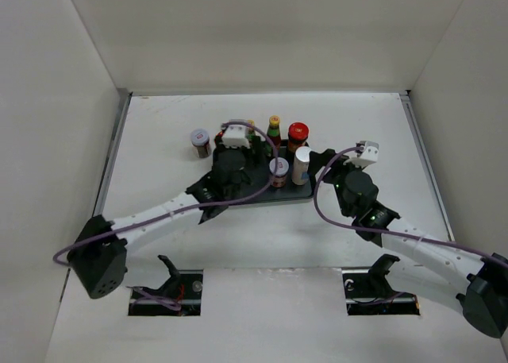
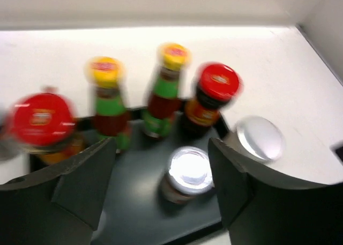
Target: Organize the condiment bottles
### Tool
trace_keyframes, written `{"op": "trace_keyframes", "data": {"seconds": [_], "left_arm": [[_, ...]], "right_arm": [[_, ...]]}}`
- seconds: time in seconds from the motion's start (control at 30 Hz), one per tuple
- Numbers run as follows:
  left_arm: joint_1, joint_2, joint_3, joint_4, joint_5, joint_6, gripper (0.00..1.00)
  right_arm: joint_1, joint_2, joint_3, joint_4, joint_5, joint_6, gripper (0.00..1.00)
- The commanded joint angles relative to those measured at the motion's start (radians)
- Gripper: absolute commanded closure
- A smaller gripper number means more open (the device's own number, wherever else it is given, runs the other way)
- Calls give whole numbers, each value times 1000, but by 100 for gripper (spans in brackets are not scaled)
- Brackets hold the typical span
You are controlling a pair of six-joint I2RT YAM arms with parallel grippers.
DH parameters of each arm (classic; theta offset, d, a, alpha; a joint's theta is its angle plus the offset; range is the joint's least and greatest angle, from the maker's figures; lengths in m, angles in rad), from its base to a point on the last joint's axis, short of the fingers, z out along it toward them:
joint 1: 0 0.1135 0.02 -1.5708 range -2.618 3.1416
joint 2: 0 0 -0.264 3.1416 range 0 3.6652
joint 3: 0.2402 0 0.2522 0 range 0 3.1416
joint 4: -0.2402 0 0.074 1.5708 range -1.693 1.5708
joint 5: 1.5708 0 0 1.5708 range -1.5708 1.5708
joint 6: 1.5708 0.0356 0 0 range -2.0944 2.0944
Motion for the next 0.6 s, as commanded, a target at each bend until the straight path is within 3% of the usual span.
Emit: {"op": "trace_keyframes", "data": {"seconds": [0.0,0.03,0.17,0.23,0.33,0.43,0.57], "left_arm": [[108,-148,-81,-27,-116,-24,36],[153,-179,-95,-41,-125,-47,39],[370,-179,-88,-143,-61,-177,44],[468,-116,-68,-186,1,-231,42],[553,-14,-34,-193,64,-263,33],[574,66,3,-164,74,-245,24],[594,170,64,-108,100,-205,21]], "right_arm": [[4,-17,-3,42,2,18,2],[5,-12,-3,44,-1,20,6],[5,7,6,36,-15,26,50],[5,9,6,35,-14,26,63],[5,12,6,32,-6,28,66],[5,23,6,38,-9,28,61],[5,32,8,53,-21,29,59]]}}
